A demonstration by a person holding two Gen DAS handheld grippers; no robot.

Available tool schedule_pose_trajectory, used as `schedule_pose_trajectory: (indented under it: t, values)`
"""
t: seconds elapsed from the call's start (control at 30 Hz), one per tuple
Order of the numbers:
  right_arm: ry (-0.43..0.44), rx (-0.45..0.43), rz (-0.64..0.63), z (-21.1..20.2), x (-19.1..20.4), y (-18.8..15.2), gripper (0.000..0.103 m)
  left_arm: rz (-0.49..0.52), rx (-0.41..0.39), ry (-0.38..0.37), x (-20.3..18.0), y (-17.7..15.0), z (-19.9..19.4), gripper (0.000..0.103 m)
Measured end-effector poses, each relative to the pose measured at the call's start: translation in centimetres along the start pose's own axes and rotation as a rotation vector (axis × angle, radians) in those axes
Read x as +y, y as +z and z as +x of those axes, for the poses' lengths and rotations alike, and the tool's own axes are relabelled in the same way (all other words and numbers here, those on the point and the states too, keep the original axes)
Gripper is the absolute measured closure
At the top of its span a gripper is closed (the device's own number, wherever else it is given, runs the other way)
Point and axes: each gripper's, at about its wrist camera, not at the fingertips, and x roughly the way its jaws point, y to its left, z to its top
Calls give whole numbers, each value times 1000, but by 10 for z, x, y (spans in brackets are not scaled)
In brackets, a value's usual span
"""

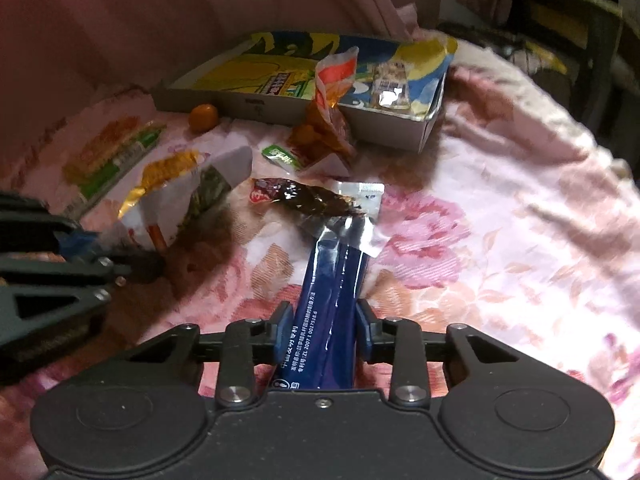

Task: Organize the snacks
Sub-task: 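Lift both packets and carry them into the cartoon tray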

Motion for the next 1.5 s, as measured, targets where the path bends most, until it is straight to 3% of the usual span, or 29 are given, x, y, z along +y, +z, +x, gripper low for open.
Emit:
schedule_pose_trajectory:
  t: [0.2,0.5,0.9,1.07,1.2,1.5]
  values:
    - [-97,-47,-68,-8,5,-2,72,-30,-27,-43,-5,7,-20,91]
    - [-167,-132,-37,-29,-5,-3,72,-33,-109,-59,-10,18,-47,91]
    - [-201,-422,5,-56,-17,19,72,-113,-292,-15,13,67,-62,91]
    - [-182,-558,-16,-47,-24,42,72,-160,-379,35,31,103,-50,91]
    - [-181,-616,-19,-22,-38,65,72,-208,-432,46,43,133,-29,91]
    - [-153,-599,2,39,-63,106,72,-242,-406,9,56,179,56,91]
